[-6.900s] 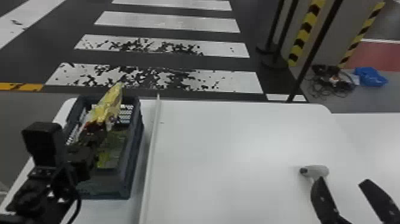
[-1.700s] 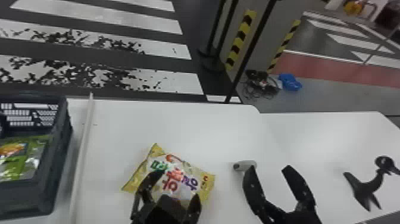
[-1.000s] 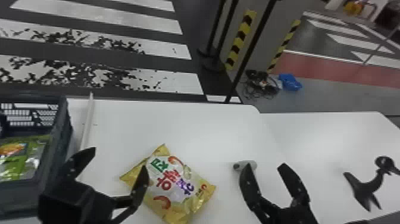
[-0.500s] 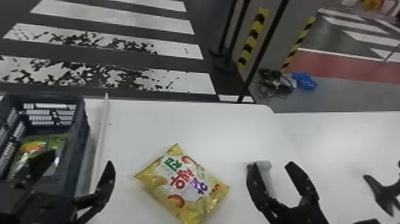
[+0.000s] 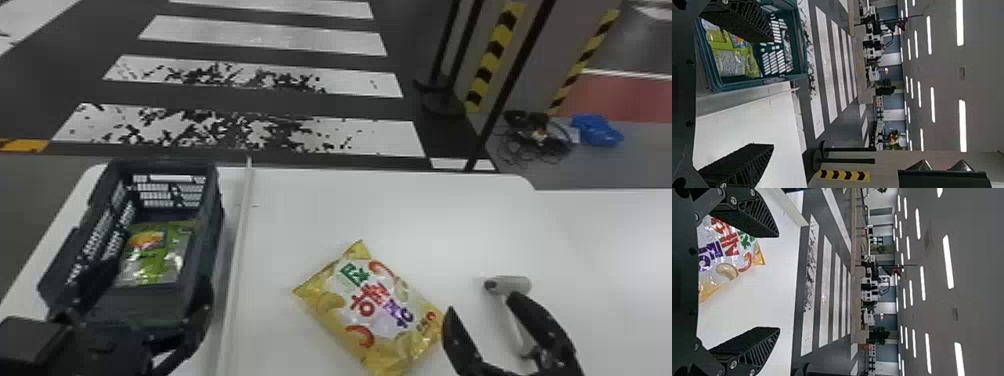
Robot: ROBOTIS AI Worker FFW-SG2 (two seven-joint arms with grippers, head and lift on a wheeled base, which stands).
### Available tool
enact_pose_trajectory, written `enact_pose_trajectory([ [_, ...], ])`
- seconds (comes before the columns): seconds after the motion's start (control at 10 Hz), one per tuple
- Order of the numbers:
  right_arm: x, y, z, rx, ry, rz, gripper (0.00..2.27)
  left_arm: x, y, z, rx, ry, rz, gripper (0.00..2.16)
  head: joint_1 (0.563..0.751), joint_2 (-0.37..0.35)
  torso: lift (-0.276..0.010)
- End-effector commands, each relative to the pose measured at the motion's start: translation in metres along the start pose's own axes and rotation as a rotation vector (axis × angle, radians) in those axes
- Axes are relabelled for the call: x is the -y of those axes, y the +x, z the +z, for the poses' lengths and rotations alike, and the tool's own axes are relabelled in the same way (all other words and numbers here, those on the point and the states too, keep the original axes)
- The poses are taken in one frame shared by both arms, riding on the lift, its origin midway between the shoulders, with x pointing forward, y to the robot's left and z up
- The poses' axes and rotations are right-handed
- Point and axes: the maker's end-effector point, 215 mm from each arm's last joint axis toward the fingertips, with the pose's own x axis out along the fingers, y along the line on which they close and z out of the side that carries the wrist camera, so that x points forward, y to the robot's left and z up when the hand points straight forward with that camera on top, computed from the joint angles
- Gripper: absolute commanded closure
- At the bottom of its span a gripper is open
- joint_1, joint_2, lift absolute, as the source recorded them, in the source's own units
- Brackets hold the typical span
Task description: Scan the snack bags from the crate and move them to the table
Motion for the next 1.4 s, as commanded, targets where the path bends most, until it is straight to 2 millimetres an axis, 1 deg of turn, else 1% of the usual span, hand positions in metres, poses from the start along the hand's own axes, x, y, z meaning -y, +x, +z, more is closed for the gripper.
enact_pose_trajectory([
  [0.0,-0.026,-0.002,-0.026,-0.074,-0.042,0.048,0.15,-0.016,-0.008,-0.008,-0.017,0.004,0.024,0.04,0.695,-0.086,-0.095],
  [0.1,-0.037,-0.004,-0.036,-0.096,-0.062,0.069,0.14,-0.024,-0.01,-0.01,-0.023,-0.008,0.028,0.04,0.695,-0.039,-0.095],
  [0.2,-0.049,-0.005,-0.044,-0.112,-0.092,0.093,0.13,-0.033,-0.013,-0.01,-0.024,-0.014,0.039,0.04,0.695,-0.016,-0.095],
  [0.3,-0.062,-0.007,-0.056,-0.136,-0.12,0.118,0.13,-0.035,-0.013,-0.012,-0.027,-0.014,0.038,0.04,0.695,0.029,-0.095],
  [0.4,-0.072,-0.008,-0.062,-0.143,-0.148,0.123,0.13,-0.035,-0.013,-0.013,-0.03,-0.014,0.037,0.04,0.695,0.064,-0.095],
  [0.6,-0.087,-0.011,-0.068,-0.137,-0.244,0.115,0.14,-0.034,-0.011,-0.013,-0.03,-0.018,0.03,0.04,0.695,0.095,-0.095],
  [0.8,-0.095,-0.01,-0.08,-0.118,-0.334,0.105,0.14,-0.033,-0.011,-0.014,-0.031,-0.019,0.025,0.04,0.695,0.119,-0.095],
  [1.0,-0.106,-0.008,-0.1,-0.115,-0.431,0.118,0.16,-0.033,-0.011,-0.016,-0.035,-0.019,0.026,0.04,0.695,0.129,-0.095],
  [1.1,-0.107,-0.006,-0.113,-0.132,-0.456,0.12,0.16,-0.032,-0.011,-0.015,-0.034,-0.016,0.022,0.04,0.695,0.144,-0.095],
  [1.2,-0.103,-0.003,-0.125,-0.156,-0.469,0.12,0.16,-0.032,-0.011,-0.016,-0.035,-0.013,0.018,0.04,0.695,0.157,-0.095],
  [1.3,-0.101,0.0,-0.131,-0.17,-0.479,0.12,0.16,-0.032,-0.011,-0.017,-0.037,-0.011,0.017,0.04,0.695,0.158,-0.095],
])
